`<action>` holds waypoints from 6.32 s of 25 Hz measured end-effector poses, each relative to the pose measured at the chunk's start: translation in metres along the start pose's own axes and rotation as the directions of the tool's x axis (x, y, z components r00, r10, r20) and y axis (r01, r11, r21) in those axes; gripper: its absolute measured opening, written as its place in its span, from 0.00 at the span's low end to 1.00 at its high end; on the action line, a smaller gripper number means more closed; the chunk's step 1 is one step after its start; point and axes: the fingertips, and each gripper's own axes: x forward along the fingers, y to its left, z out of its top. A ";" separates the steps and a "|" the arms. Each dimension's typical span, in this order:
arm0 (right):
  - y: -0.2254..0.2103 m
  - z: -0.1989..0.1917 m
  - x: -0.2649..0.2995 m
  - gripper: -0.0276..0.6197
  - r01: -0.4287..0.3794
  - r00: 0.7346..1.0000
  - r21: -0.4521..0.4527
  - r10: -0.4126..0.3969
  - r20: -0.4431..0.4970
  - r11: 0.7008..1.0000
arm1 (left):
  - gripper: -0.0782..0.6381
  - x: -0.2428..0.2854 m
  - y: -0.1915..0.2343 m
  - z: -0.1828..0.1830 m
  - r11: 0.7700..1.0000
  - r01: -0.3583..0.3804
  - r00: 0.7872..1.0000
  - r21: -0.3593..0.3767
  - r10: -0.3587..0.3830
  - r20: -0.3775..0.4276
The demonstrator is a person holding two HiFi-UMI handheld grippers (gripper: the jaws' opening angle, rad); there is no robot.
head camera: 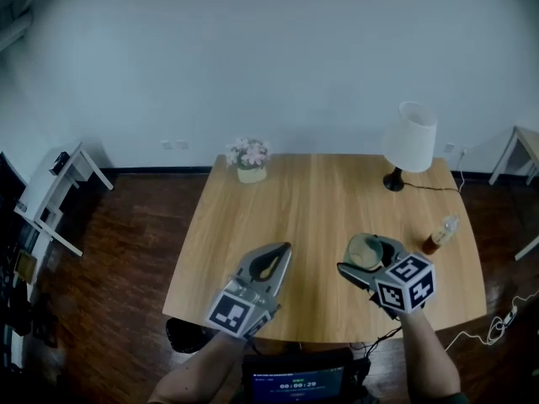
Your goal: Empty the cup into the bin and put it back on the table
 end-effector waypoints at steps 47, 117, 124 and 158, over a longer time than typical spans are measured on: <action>-0.105 -0.161 0.113 0.66 0.193 0.967 0.135 -0.165 -0.194 0.972 | 0.10 0.063 0.018 -0.257 0.969 -0.015 0.905 -0.248 -0.092 -0.415; -0.015 -0.008 -0.091 0.41 0.224 0.925 0.099 -0.244 0.291 0.969 | 0.10 0.021 -0.056 -0.034 0.993 0.072 0.992 -0.096 -0.081 -0.097; 0.006 -0.016 -0.100 0.41 0.236 0.930 0.098 -0.254 0.266 0.967 | 0.10 -0.002 -0.057 -0.004 0.991 0.059 0.996 -0.117 -0.066 -0.052; 0.106 -0.017 -0.175 0.04 0.316 0.899 0.106 -0.333 0.285 0.943 | 0.10 -0.107 -0.075 0.048 0.989 -0.052 0.999 -0.137 0.050 -0.014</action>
